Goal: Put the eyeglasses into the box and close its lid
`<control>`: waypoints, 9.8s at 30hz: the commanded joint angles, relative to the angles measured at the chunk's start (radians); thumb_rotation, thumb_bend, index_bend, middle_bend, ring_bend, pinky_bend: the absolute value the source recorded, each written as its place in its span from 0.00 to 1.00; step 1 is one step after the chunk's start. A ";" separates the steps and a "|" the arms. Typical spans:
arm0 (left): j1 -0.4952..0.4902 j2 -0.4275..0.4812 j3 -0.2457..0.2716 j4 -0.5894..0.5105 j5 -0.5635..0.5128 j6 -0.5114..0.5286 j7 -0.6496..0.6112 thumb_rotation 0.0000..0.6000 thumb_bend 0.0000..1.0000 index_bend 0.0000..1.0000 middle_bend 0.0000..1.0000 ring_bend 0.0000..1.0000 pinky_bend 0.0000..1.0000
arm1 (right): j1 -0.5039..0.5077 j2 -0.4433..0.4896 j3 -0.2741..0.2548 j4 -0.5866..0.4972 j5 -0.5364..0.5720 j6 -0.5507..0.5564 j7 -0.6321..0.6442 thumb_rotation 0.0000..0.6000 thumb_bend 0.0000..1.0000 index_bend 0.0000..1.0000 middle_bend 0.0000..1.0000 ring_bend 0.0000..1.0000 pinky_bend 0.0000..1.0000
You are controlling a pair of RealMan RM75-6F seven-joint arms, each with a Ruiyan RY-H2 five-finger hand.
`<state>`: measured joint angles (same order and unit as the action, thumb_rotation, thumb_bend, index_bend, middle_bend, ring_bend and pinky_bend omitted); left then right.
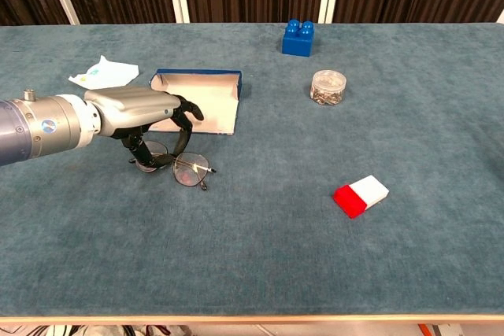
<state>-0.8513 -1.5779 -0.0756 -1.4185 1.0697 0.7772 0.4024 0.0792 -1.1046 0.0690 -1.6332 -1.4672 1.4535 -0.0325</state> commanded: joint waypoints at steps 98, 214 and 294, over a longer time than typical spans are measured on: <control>-0.310 -0.188 -0.277 0.328 -0.733 0.065 0.326 1.00 0.42 0.20 0.04 0.00 0.00 | 0.000 0.006 0.002 -0.027 0.025 -0.019 0.018 1.00 0.00 0.00 0.00 0.00 0.17; -0.250 -0.201 -0.126 0.277 -0.725 0.029 0.206 1.00 0.43 0.00 0.64 0.61 0.77 | -0.002 0.024 0.005 -0.059 0.073 -0.049 0.025 1.00 0.00 0.00 0.00 0.00 0.17; -0.088 -0.151 -0.041 0.196 -0.242 0.105 0.084 1.00 0.18 0.11 0.11 0.01 0.01 | 0.000 0.038 0.013 -0.081 0.108 -0.075 0.045 1.00 0.00 0.00 0.00 0.00 0.17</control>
<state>-0.9379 -1.7254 -0.1134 -1.2261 0.8308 0.8853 0.4851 0.0790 -1.0668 0.0829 -1.7143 -1.3589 1.3792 0.0115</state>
